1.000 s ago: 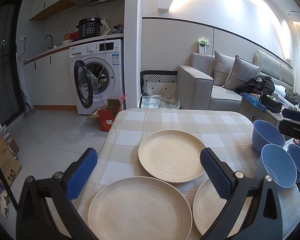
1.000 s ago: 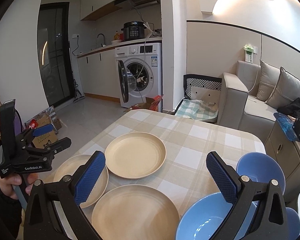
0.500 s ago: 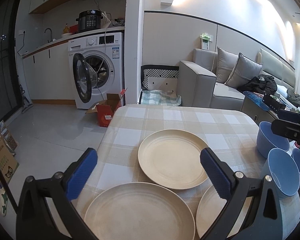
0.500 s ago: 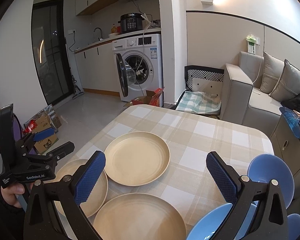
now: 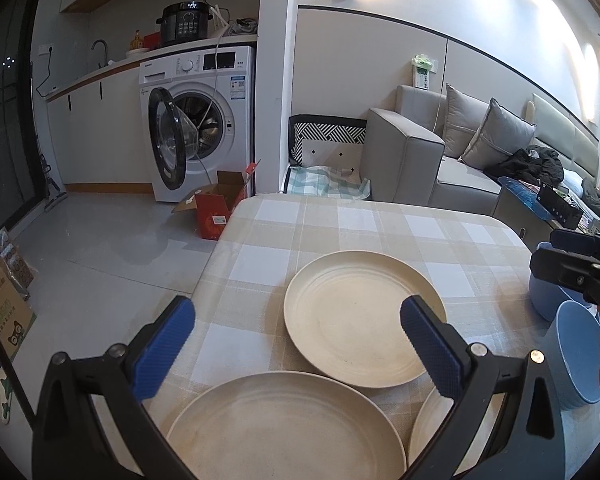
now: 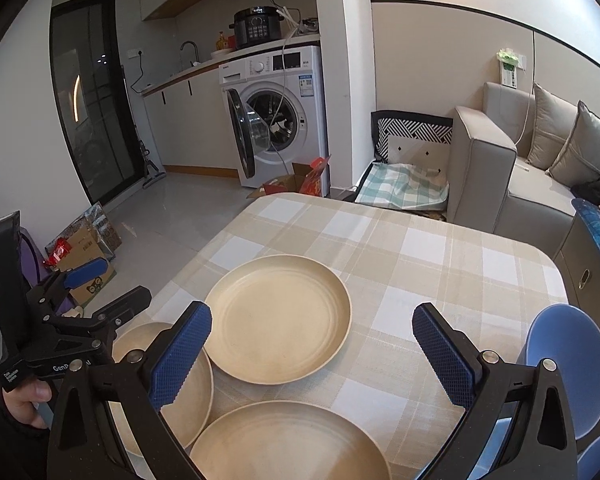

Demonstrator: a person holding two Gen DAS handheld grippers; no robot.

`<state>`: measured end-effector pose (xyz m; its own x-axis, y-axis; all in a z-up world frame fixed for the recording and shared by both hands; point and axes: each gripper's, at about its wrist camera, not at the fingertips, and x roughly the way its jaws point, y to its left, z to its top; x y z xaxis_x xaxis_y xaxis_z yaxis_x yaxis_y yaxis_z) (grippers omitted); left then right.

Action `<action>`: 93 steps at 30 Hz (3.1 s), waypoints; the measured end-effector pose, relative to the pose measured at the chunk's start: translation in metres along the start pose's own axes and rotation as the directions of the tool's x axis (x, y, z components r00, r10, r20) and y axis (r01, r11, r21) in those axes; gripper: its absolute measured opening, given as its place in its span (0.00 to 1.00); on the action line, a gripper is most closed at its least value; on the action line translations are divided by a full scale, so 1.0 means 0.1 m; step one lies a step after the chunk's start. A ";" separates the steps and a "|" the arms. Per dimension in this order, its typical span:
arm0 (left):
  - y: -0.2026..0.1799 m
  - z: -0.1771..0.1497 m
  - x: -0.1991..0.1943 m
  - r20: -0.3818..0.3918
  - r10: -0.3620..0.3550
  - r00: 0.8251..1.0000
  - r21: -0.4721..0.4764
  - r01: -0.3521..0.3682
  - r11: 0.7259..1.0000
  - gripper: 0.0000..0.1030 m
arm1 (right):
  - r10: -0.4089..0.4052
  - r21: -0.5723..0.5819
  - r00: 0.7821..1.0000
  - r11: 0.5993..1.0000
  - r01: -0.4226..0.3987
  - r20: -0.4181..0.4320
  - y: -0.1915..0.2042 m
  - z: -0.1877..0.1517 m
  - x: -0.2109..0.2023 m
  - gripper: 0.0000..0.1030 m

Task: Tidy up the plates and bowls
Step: 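Move both grippers forward toward the rim of the large cream plate, then close the left gripper on the cream plate rim while the right gripper closes on it too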

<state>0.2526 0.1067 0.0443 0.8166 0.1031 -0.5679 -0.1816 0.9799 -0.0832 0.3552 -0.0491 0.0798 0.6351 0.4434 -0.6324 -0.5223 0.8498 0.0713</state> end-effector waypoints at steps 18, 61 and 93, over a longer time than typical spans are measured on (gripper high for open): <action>0.04 -0.08 0.54 -0.090 0.017 0.996 -0.014 -0.019 1.000 1.00 | -0.026 0.055 0.993 0.998 0.032 -0.114 -0.18 -0.02 0.61 1.00; 0.05 -0.19 1.20 -0.231 0.036 0.972 0.005 -0.036 0.999 0.95 | -0.106 0.132 0.951 0.980 0.149 -0.291 -0.35 -0.23 1.56 0.96; 0.09 -0.25 1.40 -0.312 0.013 0.950 -0.010 -0.017 1.000 0.52 | -0.081 0.130 0.910 0.981 0.146 -0.408 -0.37 -0.33 1.88 0.66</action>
<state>0.3517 0.1261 -0.0564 0.6023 0.0568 -0.7963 -0.2006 0.9762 -0.0822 0.4752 -0.0070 -0.0671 0.3884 0.2180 -0.8954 -0.3456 0.9351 0.0777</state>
